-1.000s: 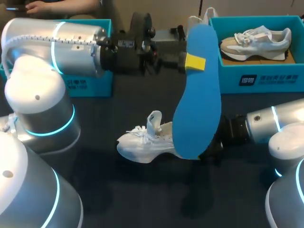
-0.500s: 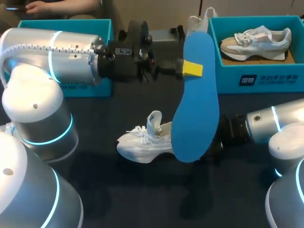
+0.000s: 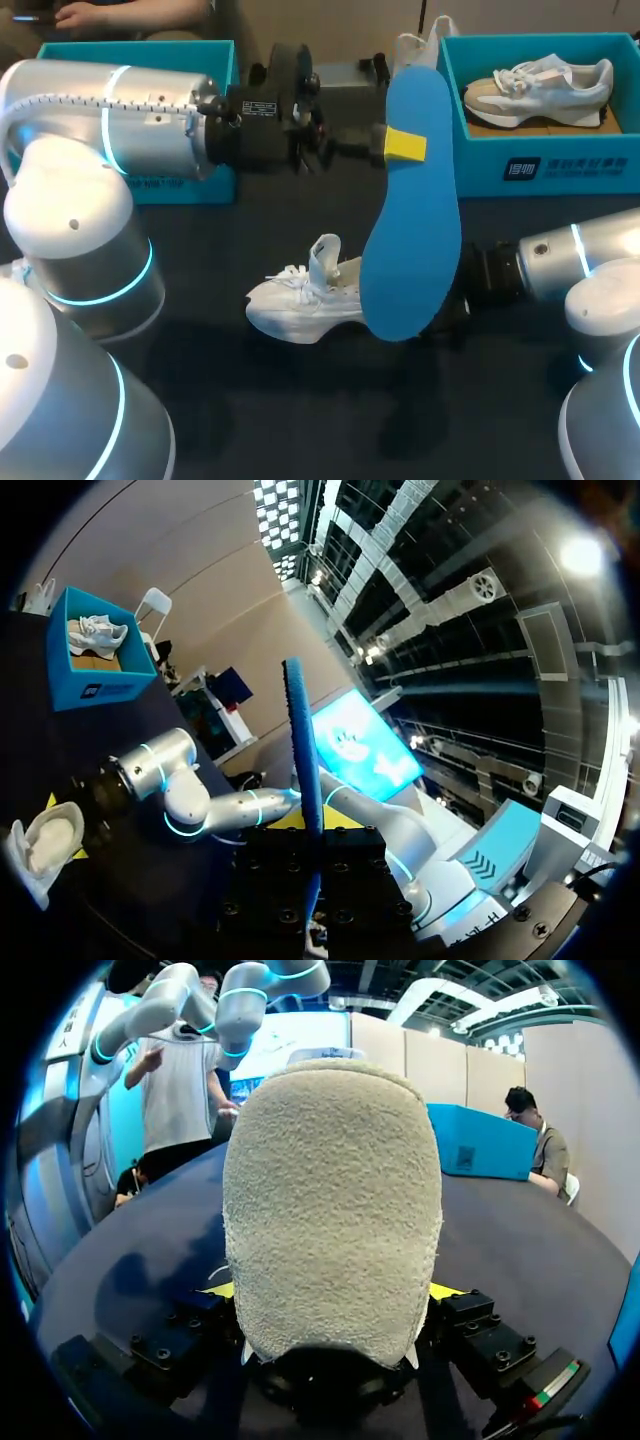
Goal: Take the shoe out of the shoebox, open the shoe tongue, remove and reinsert the insole, then place the shoe into the shoebox
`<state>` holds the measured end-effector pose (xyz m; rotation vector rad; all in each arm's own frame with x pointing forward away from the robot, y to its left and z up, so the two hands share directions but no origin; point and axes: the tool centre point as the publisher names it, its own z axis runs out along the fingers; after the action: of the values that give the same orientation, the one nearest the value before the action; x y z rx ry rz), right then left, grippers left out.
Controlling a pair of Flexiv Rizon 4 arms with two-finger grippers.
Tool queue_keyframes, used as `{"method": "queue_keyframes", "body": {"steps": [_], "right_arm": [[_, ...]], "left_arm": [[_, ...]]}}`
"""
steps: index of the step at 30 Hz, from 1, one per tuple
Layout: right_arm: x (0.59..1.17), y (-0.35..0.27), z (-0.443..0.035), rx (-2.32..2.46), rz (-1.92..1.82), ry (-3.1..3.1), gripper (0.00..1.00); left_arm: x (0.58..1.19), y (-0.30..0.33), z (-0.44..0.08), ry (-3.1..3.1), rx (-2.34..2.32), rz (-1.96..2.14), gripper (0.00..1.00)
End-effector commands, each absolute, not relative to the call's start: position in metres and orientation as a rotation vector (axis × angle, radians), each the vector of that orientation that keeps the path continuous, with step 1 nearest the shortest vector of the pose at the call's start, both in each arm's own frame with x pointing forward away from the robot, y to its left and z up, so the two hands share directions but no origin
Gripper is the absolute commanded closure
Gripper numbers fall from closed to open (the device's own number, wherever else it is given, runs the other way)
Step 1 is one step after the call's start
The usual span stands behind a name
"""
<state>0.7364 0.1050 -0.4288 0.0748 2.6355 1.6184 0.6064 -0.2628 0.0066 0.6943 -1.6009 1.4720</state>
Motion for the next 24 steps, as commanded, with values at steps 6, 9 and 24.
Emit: {"method": "queue_keyframes", "body": {"steps": [6, 9, 24], "right_arm": [[0.735, 0.094, -0.417, 0.084, 1.549, 2.671, 0.0], [0.734, 0.09, -0.413, 0.081, 1.516, 2.685, 0.0], [0.727, 0.075, -0.385, 0.096, 1.365, 2.782, 0.0]], "left_arm": [[0.606, -0.264, 0.006, -1.602, 0.697, 1.472, 1.0], [0.606, -0.264, 0.006, -1.602, 0.697, 1.472, 1.0], [0.606, -0.264, 0.006, -1.602, 0.697, 1.472, 1.0]]}}
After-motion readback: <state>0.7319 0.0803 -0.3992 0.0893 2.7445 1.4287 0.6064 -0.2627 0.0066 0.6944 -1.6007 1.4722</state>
